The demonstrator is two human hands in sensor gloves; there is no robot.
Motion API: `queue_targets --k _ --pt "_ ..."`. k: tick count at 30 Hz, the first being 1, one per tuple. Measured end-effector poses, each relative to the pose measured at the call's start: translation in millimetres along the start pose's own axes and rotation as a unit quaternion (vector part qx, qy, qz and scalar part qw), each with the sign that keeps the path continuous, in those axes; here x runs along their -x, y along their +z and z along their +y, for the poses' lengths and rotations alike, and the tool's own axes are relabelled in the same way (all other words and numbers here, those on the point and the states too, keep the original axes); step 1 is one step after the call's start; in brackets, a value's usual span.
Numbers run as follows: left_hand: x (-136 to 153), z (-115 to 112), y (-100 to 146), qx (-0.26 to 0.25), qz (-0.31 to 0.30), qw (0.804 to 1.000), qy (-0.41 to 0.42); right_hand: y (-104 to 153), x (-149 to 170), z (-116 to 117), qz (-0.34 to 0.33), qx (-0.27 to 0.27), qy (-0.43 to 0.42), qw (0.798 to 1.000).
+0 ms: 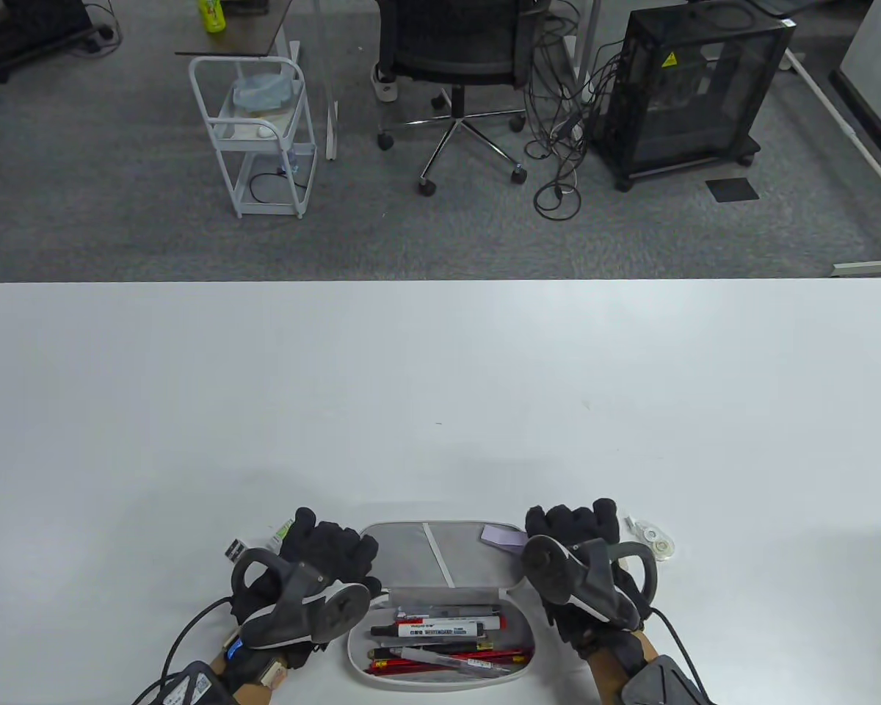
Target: Pack double-layer zippered pencil case
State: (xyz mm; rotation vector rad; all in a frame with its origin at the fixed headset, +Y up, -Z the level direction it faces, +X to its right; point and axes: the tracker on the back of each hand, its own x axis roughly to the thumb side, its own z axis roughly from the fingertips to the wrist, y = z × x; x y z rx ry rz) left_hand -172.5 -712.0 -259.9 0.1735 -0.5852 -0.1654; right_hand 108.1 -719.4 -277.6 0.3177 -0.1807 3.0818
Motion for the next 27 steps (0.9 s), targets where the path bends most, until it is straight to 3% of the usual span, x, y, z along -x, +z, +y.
queue_targets --k 3,8,11,15,19,21,24,27 --pt "-6.4 -0.9 -6.4 0.002 -0.015 1.000 -0.004 -2.3 -5.8 6.7 -0.006 -0.015 0.026 1.000" --pt "-22.7 10.9 -30.2 0.008 -0.085 0.996 -0.034 9.1 -13.6 -12.2 -0.024 0.006 0.035 0.999" --pt "-34.6 13.7 -60.4 0.064 -0.109 0.990 -0.057 13.9 -23.0 -16.5 -0.050 0.016 0.004 0.999" --pt "-45.7 -1.2 -96.5 0.180 -0.107 0.975 -0.078 9.5 -31.5 3.7 -0.072 -0.053 0.021 0.996" --pt "-50.4 -12.4 -118.2 0.223 -0.115 0.965 -0.071 3.1 -31.0 21.5 -0.100 -0.126 0.037 0.986" --pt "-54.2 -17.2 -122.9 0.213 -0.119 0.967 -0.071 0.5 -30.9 20.2 -0.120 -0.129 0.022 0.984" --pt "-65.3 -22.0 -125.4 0.154 -0.137 0.975 -0.087 -1.4 -30.1 21.5 -0.120 -0.147 0.008 0.982" --pt "-69.7 -24.2 -121.6 0.135 -0.153 0.970 -0.132 -0.1 -29.0 20.1 -0.119 -0.149 0.014 0.982"
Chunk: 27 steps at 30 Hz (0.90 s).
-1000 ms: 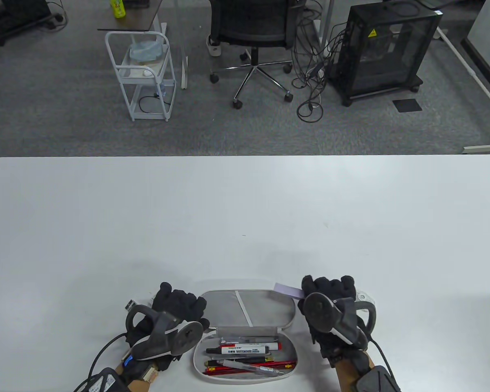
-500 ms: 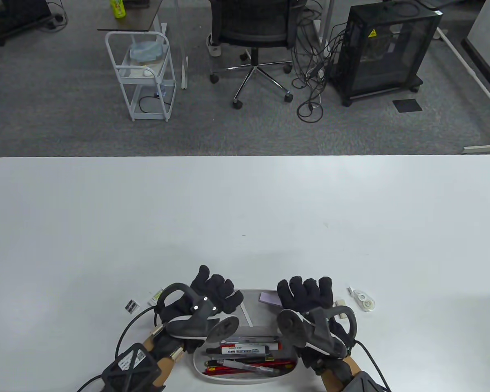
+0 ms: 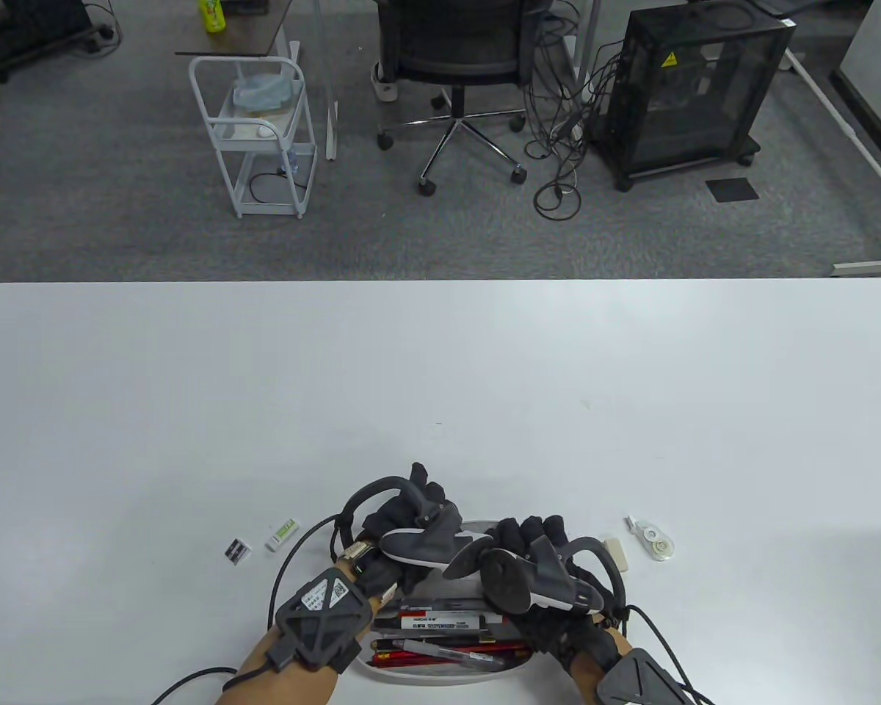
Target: Pack double-layer zippered pencil case
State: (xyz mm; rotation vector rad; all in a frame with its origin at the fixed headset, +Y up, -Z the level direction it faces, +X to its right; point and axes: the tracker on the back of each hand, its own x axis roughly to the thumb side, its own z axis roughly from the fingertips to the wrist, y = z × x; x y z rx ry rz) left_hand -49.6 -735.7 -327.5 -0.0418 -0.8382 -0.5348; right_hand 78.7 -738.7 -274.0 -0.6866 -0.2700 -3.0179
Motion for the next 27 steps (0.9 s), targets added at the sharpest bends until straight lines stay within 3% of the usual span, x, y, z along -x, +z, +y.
queue_targets --k 5,10,14,18,21,23,25,27 --pt "8.4 -5.9 14.8 -0.048 -0.018 0.998 0.020 0.7 -0.2 -1.2 -0.007 0.005 0.005 1.000" --pt "9.5 -0.3 24.3 -0.134 -0.014 0.991 -0.012 -1.4 -4.0 -0.8 -0.032 0.012 0.007 0.999" --pt "14.2 1.5 27.1 -0.152 -0.008 0.988 0.024 -8.4 -14.6 1.8 -0.075 0.010 -0.035 0.997" --pt "21.7 -1.9 29.1 -0.156 0.015 0.987 0.040 -12.2 -12.8 11.0 -0.086 0.021 -0.078 0.993" --pt "27.7 -6.0 25.0 -0.105 0.080 0.991 0.036 -13.4 -3.2 18.3 -0.099 0.002 -0.150 0.984" --pt "31.2 -6.1 28.4 -0.084 0.101 0.989 0.061 -5.1 2.2 10.4 -0.098 0.050 -0.211 0.971" --pt "38.8 -3.2 36.8 -0.120 0.116 0.980 0.104 3.5 8.5 -0.7 -0.085 0.106 -0.192 0.972" --pt "50.5 -1.9 45.1 -0.072 0.111 0.973 0.191 16.2 17.5 -15.1 -0.045 0.141 -0.107 0.983"
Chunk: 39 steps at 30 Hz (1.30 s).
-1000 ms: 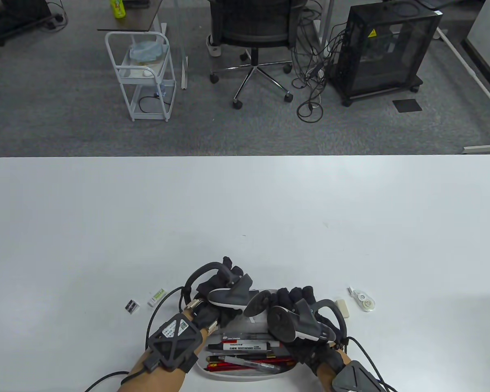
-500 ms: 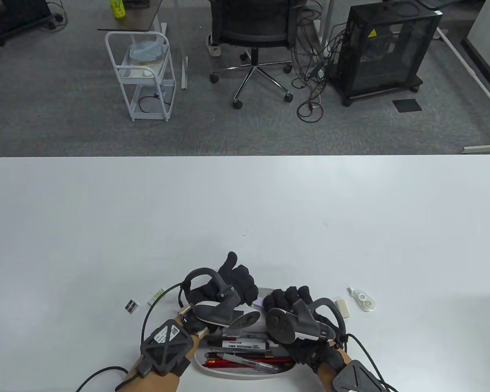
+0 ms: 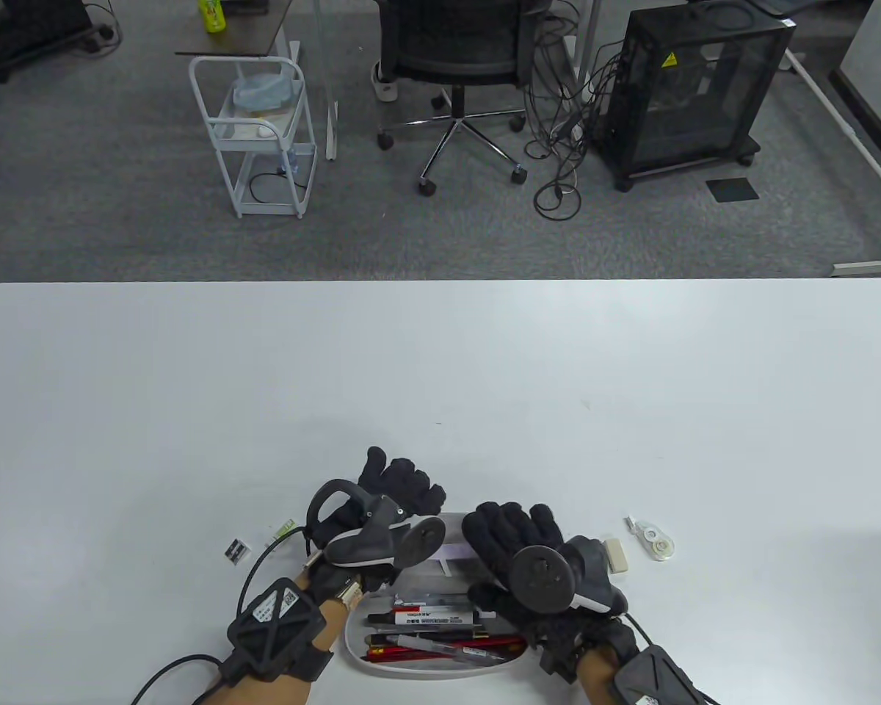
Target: Pack double-layer zippered pencil case
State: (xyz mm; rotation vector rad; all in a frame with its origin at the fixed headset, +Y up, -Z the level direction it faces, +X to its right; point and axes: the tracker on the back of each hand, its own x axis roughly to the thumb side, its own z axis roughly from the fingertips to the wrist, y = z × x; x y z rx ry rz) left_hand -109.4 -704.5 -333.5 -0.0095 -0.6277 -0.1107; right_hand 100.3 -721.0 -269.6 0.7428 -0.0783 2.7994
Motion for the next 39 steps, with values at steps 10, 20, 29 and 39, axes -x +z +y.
queue_targets --k 10,20,29,39 --pt "12.4 -33.9 -4.4 0.233 0.029 0.971 0.038 9.9 16.0 -18.2 0.152 -0.145 0.077 0.975" --pt "14.1 -29.1 -12.0 0.040 0.072 0.996 -0.034 -1.8 9.9 13.5 0.139 -0.218 0.108 0.960" --pt "-10.0 -18.8 4.1 -0.077 0.059 0.980 -0.172 -4.6 16.5 19.7 0.140 -0.214 0.079 0.964" --pt "-34.1 6.2 56.1 -0.144 -0.095 0.963 -0.207 -4.3 25.7 21.3 0.144 -0.244 0.032 0.959"
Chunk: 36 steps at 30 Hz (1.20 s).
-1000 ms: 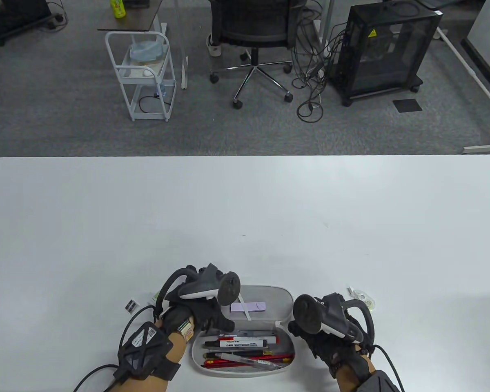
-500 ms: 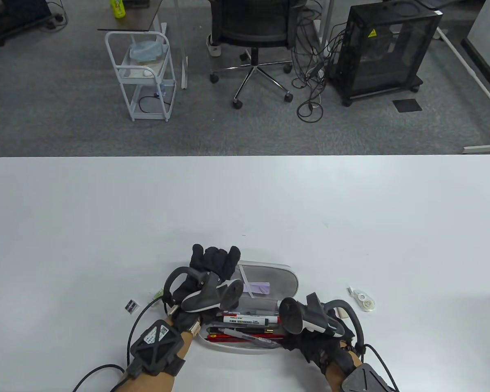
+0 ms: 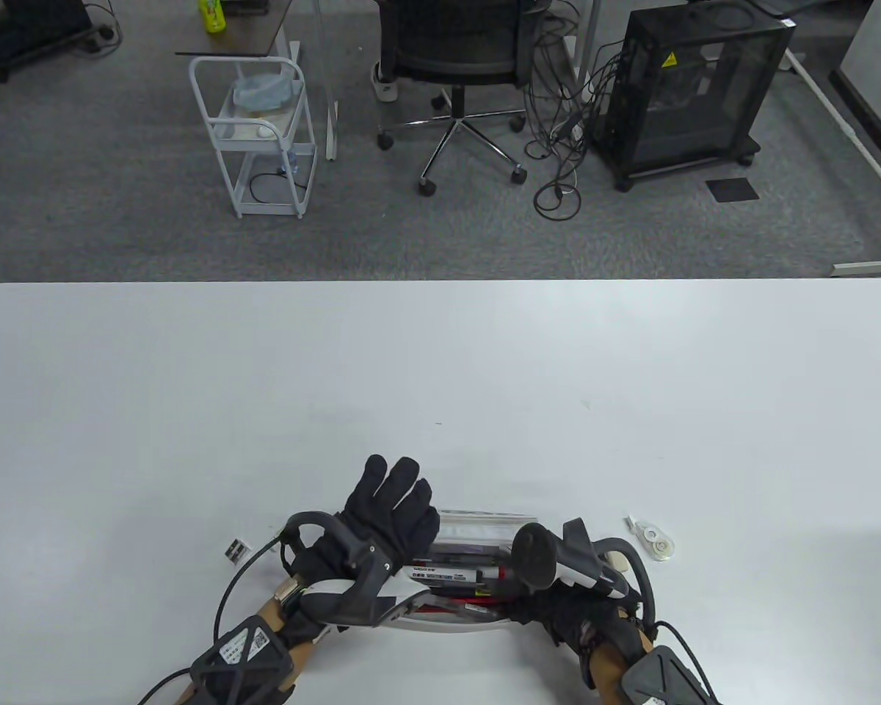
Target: Pack double-layer zippered pencil case
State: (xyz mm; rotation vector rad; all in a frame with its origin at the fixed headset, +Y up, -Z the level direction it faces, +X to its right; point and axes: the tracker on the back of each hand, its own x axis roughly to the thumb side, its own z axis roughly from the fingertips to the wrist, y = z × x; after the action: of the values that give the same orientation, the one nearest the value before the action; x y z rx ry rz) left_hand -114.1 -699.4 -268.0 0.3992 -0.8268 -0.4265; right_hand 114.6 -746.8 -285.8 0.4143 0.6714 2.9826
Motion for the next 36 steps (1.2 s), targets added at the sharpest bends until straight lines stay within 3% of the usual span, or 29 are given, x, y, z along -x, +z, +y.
queue_targets --k 4,8,12,17,20,22,25,27,29,31,36 --pt "-18.2 4.4 15.2 0.015 -0.042 0.999 -0.004 3.9 14.8 -2.2 -0.013 -0.028 -0.058 0.998" --pt "-31.8 2.5 17.7 0.057 -0.082 0.993 0.064 2.6 23.8 -1.7 0.003 -0.019 -0.080 0.997" --pt "-34.1 5.4 10.8 0.056 -0.061 0.995 0.058 -0.3 19.2 -1.1 0.000 0.002 -0.047 0.999" --pt "-19.5 10.5 9.3 0.002 0.041 0.985 0.169 -0.7 18.4 -1.3 0.001 0.007 -0.042 0.999" --pt "-13.0 3.8 2.4 0.050 0.075 0.978 0.186 -1.3 19.7 -1.2 0.002 0.006 -0.051 0.999" --pt "-14.0 -6.0 -5.8 0.122 0.087 0.967 0.207 -1.2 19.3 -1.2 0.002 0.008 -0.050 0.999" --pt "-21.4 -28.9 -14.3 0.270 0.076 0.933 0.226 -1.3 18.9 -0.9 0.003 0.010 -0.047 0.999" --pt "-26.0 -41.5 -15.5 0.317 0.064 0.925 0.200 -1.6 18.0 -0.7 -0.001 0.011 -0.043 0.999" --pt "-28.3 -40.1 -15.3 0.235 0.087 0.956 0.151 -2.2 16.0 -0.6 -0.005 0.016 -0.032 0.999" --pt "-30.5 -39.7 -14.2 0.163 0.055 0.977 0.123 -2.3 13.9 -0.9 -0.013 0.031 -0.012 0.999" --pt "-19.1 -45.6 -0.9 0.107 -0.040 0.981 0.157 -2.8 3.4 0.6 -0.051 0.132 0.042 0.989"
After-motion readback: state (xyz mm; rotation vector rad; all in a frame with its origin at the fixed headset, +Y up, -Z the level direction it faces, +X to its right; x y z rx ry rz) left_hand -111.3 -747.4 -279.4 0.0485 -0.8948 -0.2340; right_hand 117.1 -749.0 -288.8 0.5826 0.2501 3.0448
